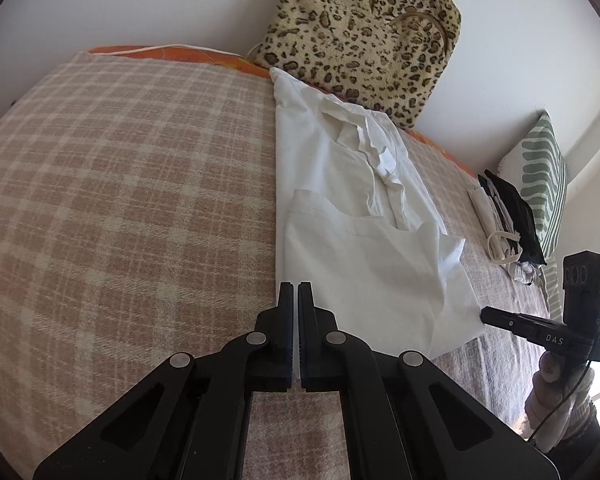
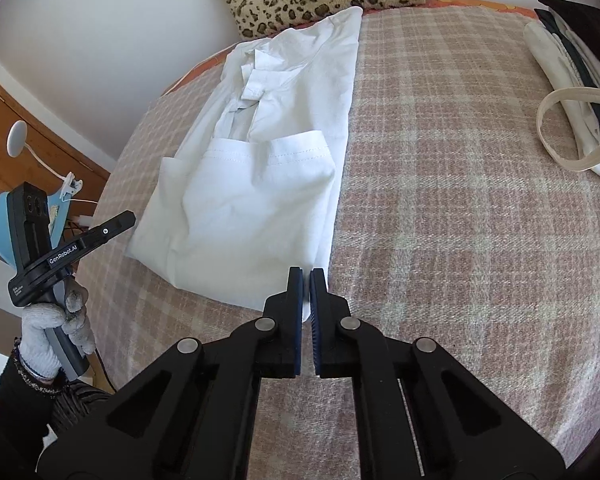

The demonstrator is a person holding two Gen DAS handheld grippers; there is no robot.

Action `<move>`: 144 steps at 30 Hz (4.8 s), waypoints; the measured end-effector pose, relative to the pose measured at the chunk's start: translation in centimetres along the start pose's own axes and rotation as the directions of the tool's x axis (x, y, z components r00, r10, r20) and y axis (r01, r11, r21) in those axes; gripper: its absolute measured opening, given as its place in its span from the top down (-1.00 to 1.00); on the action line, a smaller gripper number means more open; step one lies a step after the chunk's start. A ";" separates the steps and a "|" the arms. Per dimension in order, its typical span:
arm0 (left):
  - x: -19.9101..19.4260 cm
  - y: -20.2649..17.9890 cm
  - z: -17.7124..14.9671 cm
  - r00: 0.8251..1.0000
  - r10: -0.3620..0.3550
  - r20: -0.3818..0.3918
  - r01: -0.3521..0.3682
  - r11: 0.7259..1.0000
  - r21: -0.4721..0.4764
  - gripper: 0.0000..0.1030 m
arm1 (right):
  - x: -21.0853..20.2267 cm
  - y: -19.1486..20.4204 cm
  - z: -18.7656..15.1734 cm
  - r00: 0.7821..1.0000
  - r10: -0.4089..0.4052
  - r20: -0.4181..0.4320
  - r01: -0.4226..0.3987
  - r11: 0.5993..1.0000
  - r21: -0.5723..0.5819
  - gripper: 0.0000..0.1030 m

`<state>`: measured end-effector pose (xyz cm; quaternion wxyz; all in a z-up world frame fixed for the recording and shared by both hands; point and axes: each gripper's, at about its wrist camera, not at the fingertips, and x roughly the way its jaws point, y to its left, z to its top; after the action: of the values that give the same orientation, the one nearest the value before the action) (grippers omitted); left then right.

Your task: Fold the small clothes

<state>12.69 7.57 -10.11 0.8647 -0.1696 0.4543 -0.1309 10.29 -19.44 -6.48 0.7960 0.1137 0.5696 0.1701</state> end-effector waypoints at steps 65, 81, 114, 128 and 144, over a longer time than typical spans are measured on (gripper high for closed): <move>5.0 -4.3 3.8 0.993 0.106 0.047 -0.114 0.973 0.201 0.30 | 3.2 1.1 6.2 0.995 -0.036 0.094 0.036 0.999 0.004 0.14; 4.8 -3.7 3.9 0.985 0.143 0.100 -0.161 0.966 0.204 0.78 | 4.2 1.1 6.5 0.990 -0.102 0.095 0.105 0.994 -0.028 0.86; -0.2 -6.7 5.0 0.964 0.158 0.215 -0.229 0.905 0.360 0.26 | 1.2 0.3 6.2 0.995 -0.014 0.099 0.020 0.998 -0.054 0.35; 2.4 -2.7 11.6 0.989 0.062 0.134 -0.098 0.954 0.283 -0.05 | 0.9 -2.9 13.1 0.978 -0.052 0.203 0.054 0.999 -0.006 -0.09; 10.1 3.7 22.9 0.991 -0.134 -0.018 0.135 0.991 0.025 -0.07 | 5.9 -7.1 23.1 0.985 0.074 0.156 -0.088 0.992 0.087 -0.21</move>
<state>37.53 11.12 -7.02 0.8523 -0.1874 0.4472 -0.1962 34.85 -23.26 -6.70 0.8234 0.1865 0.5095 0.1665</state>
